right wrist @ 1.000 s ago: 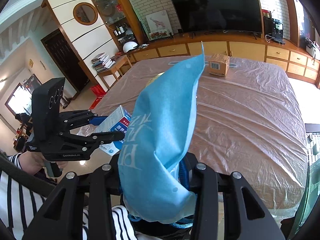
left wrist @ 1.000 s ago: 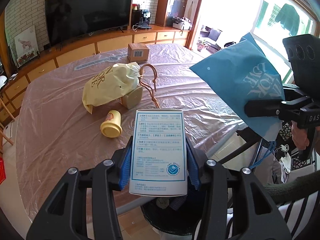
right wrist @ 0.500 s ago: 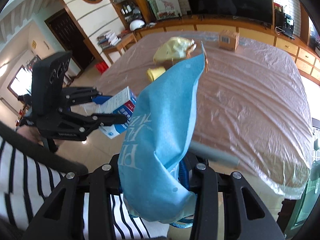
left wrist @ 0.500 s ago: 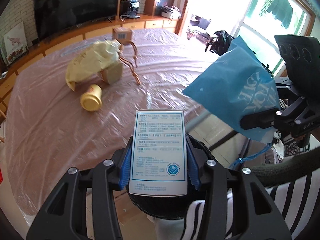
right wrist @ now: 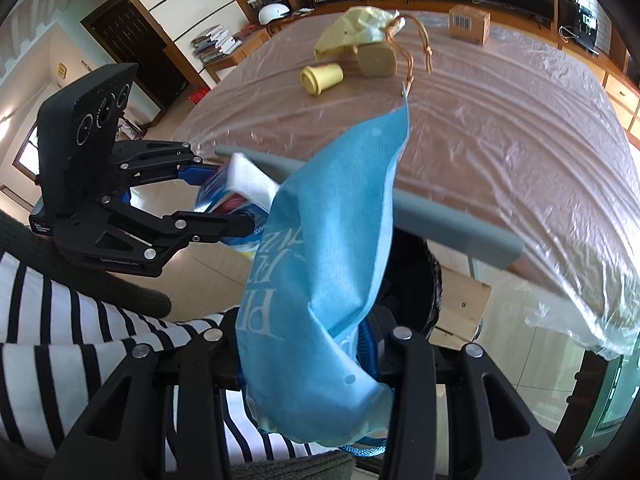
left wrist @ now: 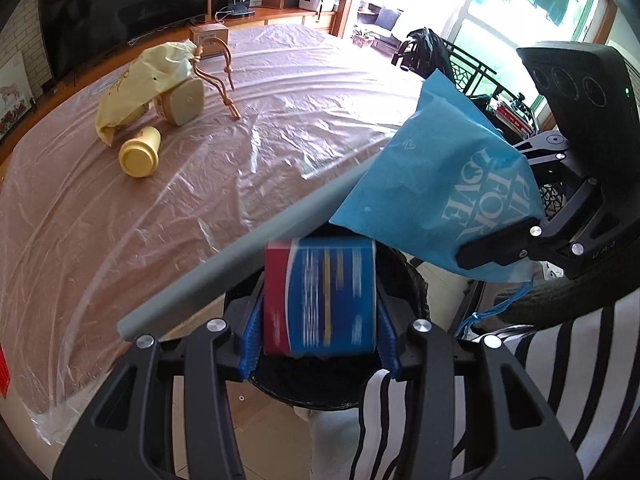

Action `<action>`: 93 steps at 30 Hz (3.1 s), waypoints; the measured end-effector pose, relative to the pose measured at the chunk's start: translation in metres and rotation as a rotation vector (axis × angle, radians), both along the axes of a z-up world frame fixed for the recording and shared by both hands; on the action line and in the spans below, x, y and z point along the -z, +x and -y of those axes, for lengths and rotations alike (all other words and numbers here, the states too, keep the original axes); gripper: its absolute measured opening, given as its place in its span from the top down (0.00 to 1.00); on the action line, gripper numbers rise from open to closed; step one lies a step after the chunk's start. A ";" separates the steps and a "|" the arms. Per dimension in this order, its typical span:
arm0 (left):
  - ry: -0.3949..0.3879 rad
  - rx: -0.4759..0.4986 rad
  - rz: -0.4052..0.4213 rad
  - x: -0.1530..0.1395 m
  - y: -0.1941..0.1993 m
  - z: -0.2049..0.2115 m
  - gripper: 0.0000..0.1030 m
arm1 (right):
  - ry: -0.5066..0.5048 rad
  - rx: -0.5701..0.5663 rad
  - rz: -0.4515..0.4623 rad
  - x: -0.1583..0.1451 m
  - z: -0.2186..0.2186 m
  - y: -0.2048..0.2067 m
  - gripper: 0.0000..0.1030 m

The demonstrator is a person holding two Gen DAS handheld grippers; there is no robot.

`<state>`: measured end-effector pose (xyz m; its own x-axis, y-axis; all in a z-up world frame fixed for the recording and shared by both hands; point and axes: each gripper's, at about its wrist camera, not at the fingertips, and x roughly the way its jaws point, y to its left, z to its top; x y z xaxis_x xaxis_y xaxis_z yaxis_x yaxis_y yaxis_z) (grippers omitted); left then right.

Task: Collect trash
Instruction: 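Carry the medicine box and blue bag with both grippers over the black bin, then open both grippers to drop the medicine box and blue bag into the bin, then grasp the yellow cup with the left gripper while the right gripper grasps the yellow bag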

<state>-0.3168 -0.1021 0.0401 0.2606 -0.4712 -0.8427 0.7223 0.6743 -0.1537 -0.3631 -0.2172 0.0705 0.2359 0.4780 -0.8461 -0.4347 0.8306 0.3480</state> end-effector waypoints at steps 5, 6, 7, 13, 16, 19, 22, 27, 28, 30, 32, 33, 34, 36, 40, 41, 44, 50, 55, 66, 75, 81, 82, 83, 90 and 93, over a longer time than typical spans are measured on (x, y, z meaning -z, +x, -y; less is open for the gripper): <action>0.011 -0.004 -0.023 0.010 -0.002 -0.001 0.54 | -0.009 0.000 -0.028 0.010 -0.002 -0.004 0.61; 0.014 -0.007 -0.030 0.012 -0.002 -0.001 0.54 | -0.013 0.000 -0.033 0.012 -0.002 -0.005 0.61; 0.016 -0.008 -0.033 0.015 -0.002 -0.001 0.54 | -0.016 -0.001 -0.036 0.013 -0.002 -0.007 0.61; 0.056 -0.005 -0.047 0.028 -0.005 -0.003 0.54 | -0.050 -0.009 -0.073 0.026 -0.005 -0.008 0.61; 0.075 -0.002 -0.053 0.035 -0.006 -0.003 0.54 | -0.061 -0.012 -0.092 0.034 -0.008 -0.007 0.61; 0.093 -0.001 -0.064 0.042 -0.006 -0.002 0.54 | -0.076 -0.017 -0.107 0.042 -0.010 -0.007 0.61; 0.109 -0.003 -0.072 0.050 -0.006 -0.003 0.54 | -0.082 -0.014 -0.119 0.051 -0.013 -0.003 0.61; 0.124 -0.014 -0.094 0.059 -0.003 0.000 0.54 | -0.093 0.011 -0.141 0.066 -0.016 0.005 0.61; 0.126 -0.015 -0.095 0.060 -0.003 0.000 0.54 | -0.096 0.017 -0.147 0.068 -0.019 0.006 0.61; 0.134 -0.016 -0.096 0.064 -0.003 -0.002 0.54 | -0.099 0.029 -0.160 0.075 -0.021 0.010 0.61; 0.137 -0.018 -0.098 0.066 -0.002 -0.003 0.54 | -0.111 0.035 -0.170 0.082 -0.022 0.010 0.61; 0.139 -0.019 -0.097 0.067 -0.001 -0.003 0.54 | -0.117 0.036 -0.175 0.085 -0.024 0.010 0.61; 0.141 -0.020 -0.097 0.068 -0.001 -0.003 0.54 | -0.122 0.035 -0.176 0.086 -0.024 0.010 0.61; 0.145 -0.022 -0.096 0.071 0.000 -0.004 0.54 | -0.132 0.035 -0.175 0.088 -0.026 0.010 0.61; 0.156 -0.028 -0.090 0.074 0.002 -0.002 0.54 | -0.145 0.039 -0.163 0.091 -0.029 0.008 0.61; 0.159 -0.030 -0.089 0.075 0.002 -0.002 0.54 | -0.148 0.039 -0.163 0.093 -0.031 0.008 0.61; 0.166 -0.037 -0.087 0.080 0.001 0.003 0.54 | -0.154 0.032 -0.163 0.098 -0.034 0.007 0.61; 0.178 -0.035 -0.084 0.086 0.002 0.007 0.54 | -0.165 0.017 -0.163 0.104 -0.036 0.011 0.61; 0.192 -0.032 -0.077 0.093 0.002 0.010 0.54 | -0.170 0.021 -0.164 0.108 -0.034 0.013 0.61; 0.208 -0.028 -0.067 0.097 0.000 0.024 0.54 | -0.179 0.040 -0.177 0.119 -0.034 0.018 0.62; 0.214 -0.035 -0.062 0.099 0.000 0.028 0.54 | -0.195 0.060 -0.184 0.121 -0.037 0.020 0.62; 0.186 -0.011 -0.066 0.098 -0.001 0.026 0.39 | -0.185 0.105 -0.180 0.118 -0.033 0.020 0.46; 0.185 -0.014 -0.054 0.096 -0.002 0.025 0.26 | -0.164 0.130 -0.181 0.115 -0.029 0.020 0.26; 0.180 -0.018 -0.040 0.094 -0.003 0.023 0.12 | -0.151 0.151 -0.178 0.112 -0.025 0.019 0.16; 0.147 -0.069 -0.041 0.078 -0.003 0.004 0.12 | -0.100 0.224 -0.168 0.081 0.000 0.003 0.16; 0.079 -0.094 -0.010 0.051 -0.004 -0.007 0.12 | -0.097 0.194 -0.080 0.046 0.002 -0.006 0.16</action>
